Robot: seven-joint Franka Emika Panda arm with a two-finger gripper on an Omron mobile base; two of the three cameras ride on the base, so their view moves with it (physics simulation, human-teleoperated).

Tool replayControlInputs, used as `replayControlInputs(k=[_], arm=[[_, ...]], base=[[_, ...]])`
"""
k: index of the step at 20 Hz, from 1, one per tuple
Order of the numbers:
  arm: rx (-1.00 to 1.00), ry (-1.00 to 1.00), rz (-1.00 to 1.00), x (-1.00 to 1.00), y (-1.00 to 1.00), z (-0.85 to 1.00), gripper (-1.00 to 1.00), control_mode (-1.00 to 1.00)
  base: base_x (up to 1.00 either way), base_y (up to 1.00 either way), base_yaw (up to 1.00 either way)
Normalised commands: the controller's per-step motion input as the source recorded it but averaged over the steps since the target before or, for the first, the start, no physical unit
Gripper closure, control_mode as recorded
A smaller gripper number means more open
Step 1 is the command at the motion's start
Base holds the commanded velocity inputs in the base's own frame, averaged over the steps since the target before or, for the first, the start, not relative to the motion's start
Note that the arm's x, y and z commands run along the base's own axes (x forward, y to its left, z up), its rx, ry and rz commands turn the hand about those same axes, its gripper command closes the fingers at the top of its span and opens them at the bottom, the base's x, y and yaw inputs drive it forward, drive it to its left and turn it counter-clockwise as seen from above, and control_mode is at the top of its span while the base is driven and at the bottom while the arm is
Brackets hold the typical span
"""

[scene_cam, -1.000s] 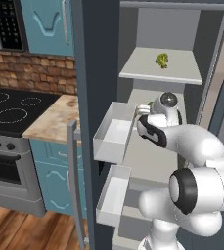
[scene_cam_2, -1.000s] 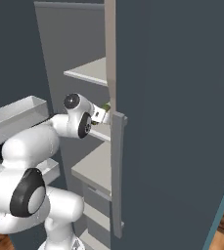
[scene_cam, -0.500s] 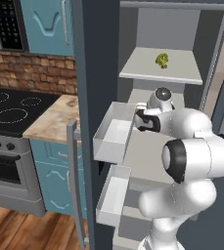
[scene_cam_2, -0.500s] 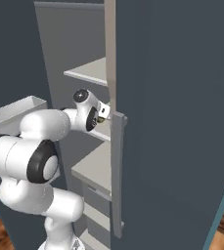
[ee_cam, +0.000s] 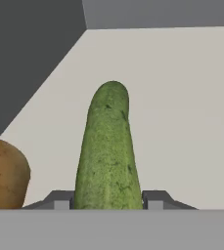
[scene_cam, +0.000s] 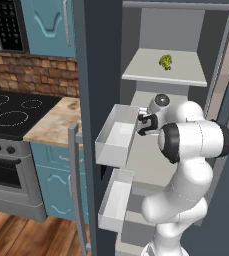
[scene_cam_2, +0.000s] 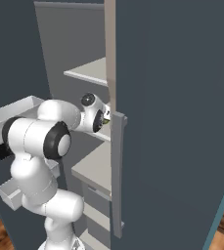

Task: Take the cucumber and broccoli from the highest rack and move them to the second highest rack where the potato and garlic are located, to maximize freezer space. Close the freezer door after rearranging.

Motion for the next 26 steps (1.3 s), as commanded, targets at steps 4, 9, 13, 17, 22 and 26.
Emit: replayControlInputs(k=[4, 9, 13, 17, 22, 26], arm=[[0.00, -0.02, 0.00, 0.58, -0.17, -0.26, 1.00, -1.00], [0.00, 0.00, 0.00, 0.58, -0.10, -0.27, 1.00, -1.00], [0.00, 0.00, 0.00, 0.38, -0.07, -0.29, -1.00, -1.00], [-0.04, -0.12, 0.00, 0.04, 0.00, -0.41, -1.00, -1.00], [-0.07, -0.16, 0.00, 0.00, 0.00, -0.37, -1.00, -1.00], [-0.02, -0.15, 0.00, -0.08, 0.01, -0.12, -1.00, -1.00]], base=[[0.00, 0.00, 0.00], [0.00, 0.00, 0.00], [0.00, 0.00, 0.00], [0.00, 0.00, 0.00], [0.00, 0.00, 0.00], [0.00, 0.00, 0.00]])
